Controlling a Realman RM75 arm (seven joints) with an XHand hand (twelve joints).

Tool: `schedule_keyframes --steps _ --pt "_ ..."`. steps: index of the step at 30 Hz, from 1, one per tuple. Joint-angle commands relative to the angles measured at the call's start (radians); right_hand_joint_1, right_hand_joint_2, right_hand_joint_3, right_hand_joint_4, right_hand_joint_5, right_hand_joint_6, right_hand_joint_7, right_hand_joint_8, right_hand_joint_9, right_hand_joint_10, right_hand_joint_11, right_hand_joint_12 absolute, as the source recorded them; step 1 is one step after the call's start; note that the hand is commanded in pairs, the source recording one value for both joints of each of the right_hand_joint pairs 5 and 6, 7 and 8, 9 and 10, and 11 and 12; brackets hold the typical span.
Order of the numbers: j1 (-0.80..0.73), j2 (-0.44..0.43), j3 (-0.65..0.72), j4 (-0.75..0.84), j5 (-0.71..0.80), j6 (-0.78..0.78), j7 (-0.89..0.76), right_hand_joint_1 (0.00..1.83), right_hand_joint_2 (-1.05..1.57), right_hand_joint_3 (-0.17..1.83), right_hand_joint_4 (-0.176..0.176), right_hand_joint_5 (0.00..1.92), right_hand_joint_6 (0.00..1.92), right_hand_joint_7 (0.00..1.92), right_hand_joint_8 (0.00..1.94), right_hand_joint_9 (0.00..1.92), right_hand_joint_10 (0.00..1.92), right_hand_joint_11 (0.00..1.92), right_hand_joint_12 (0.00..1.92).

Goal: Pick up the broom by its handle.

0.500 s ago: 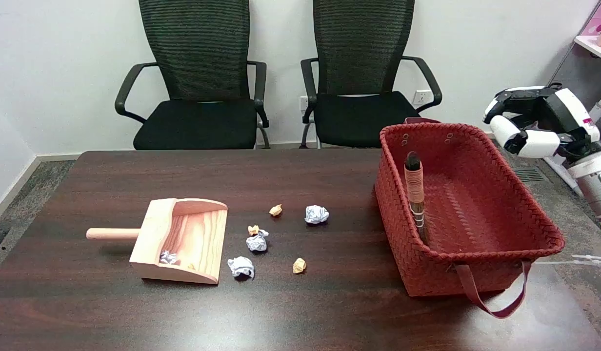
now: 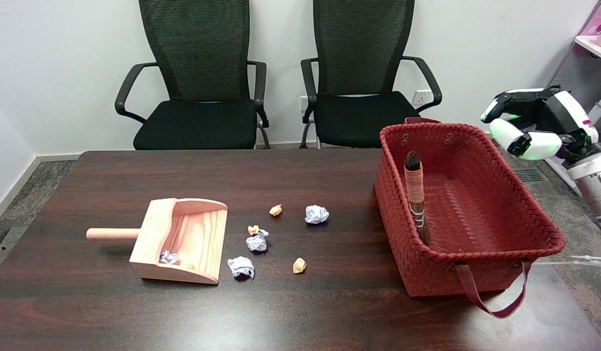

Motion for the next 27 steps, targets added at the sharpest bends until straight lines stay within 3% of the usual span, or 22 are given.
schedule_keyframes --steps 1,6,9,13,16,18,27 --pt "0.111 -0.022 -0.167 -0.006 -0.029 0.022 0.147 0.88 0.34 1.27 -0.176 1.00 1.00 1.00 1.00 0.88 0.88 1.43 1.43" --pt "0.218 -0.062 -0.245 0.013 -0.043 0.024 0.268 0.93 0.25 1.19 -0.176 0.95 0.95 0.95 0.95 0.78 0.78 1.39 1.39" --pt "0.260 -0.065 -0.267 0.017 -0.098 0.029 0.323 0.95 0.10 1.17 -0.172 0.85 0.85 0.85 0.85 0.68 0.68 1.25 1.25" --pt "0.294 -0.060 -0.283 0.010 -0.155 0.065 0.386 0.93 -0.04 1.14 -0.114 0.64 0.64 0.64 0.64 0.56 0.56 1.09 1.09" --pt "0.312 -0.057 -0.307 0.004 -0.166 0.082 0.407 0.95 -0.12 1.12 -0.101 0.41 0.41 0.41 0.41 0.45 0.45 0.69 0.69" --pt "0.322 -0.057 -0.324 -0.007 -0.167 0.083 0.415 0.95 -0.13 1.09 -0.104 0.38 0.38 0.38 0.38 0.40 0.40 0.58 0.58" --pt "0.325 -0.070 -0.357 -0.086 -0.179 0.134 0.417 0.94 -0.13 1.05 -0.110 0.34 0.34 0.34 0.34 0.37 0.37 0.54 0.54"
